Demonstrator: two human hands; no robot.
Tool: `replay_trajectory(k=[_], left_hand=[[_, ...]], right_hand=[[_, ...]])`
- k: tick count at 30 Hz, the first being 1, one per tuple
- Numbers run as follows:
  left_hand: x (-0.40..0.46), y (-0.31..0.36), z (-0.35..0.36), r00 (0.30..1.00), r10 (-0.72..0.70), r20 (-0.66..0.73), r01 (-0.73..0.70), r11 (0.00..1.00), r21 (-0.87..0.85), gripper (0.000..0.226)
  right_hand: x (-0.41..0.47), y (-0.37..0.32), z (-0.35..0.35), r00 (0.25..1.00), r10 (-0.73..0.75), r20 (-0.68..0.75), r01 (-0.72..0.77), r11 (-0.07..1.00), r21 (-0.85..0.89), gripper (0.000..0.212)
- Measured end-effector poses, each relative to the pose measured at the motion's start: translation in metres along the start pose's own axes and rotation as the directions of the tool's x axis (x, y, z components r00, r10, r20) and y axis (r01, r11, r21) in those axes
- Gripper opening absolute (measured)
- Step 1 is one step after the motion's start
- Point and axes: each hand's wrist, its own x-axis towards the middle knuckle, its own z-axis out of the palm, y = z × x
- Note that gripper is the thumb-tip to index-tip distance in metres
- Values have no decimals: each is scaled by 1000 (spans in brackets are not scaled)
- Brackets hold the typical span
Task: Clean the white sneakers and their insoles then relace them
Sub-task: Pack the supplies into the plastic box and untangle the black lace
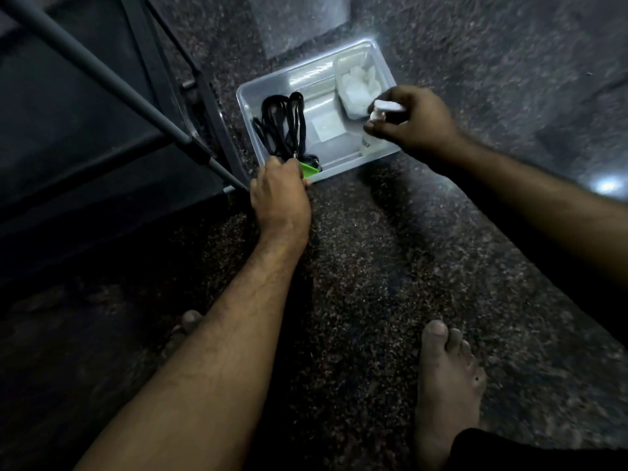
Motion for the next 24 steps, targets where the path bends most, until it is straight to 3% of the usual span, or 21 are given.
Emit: replay_trajectory(k=[3, 7, 11, 16, 24], left_hand=[[5, -1, -4, 1000, -10, 20, 9, 999, 36, 15], [10, -6, -6, 1000, 0, 27, -3, 997, 81, 14], [15, -11, -4, 1000, -10, -2, 11, 993, 114, 18], [22, -14, -6, 999, -29, 24, 26, 992, 127, 20], [19, -12, -5, 999, -40, 34, 35, 988, 152, 21]], right_hand=[[1, 2, 13, 996, -40, 78, 31, 992, 119, 29], [9, 6, 21, 997, -58, 43, 61, 995, -81, 27], [18, 5, 20, 997, -37, -67, 31, 995, -90, 28], [22, 8, 21, 994, -74, -75, 57, 975, -215, 34], [13, 17, 29, 988, -111, -103, 90, 978, -187, 65]])
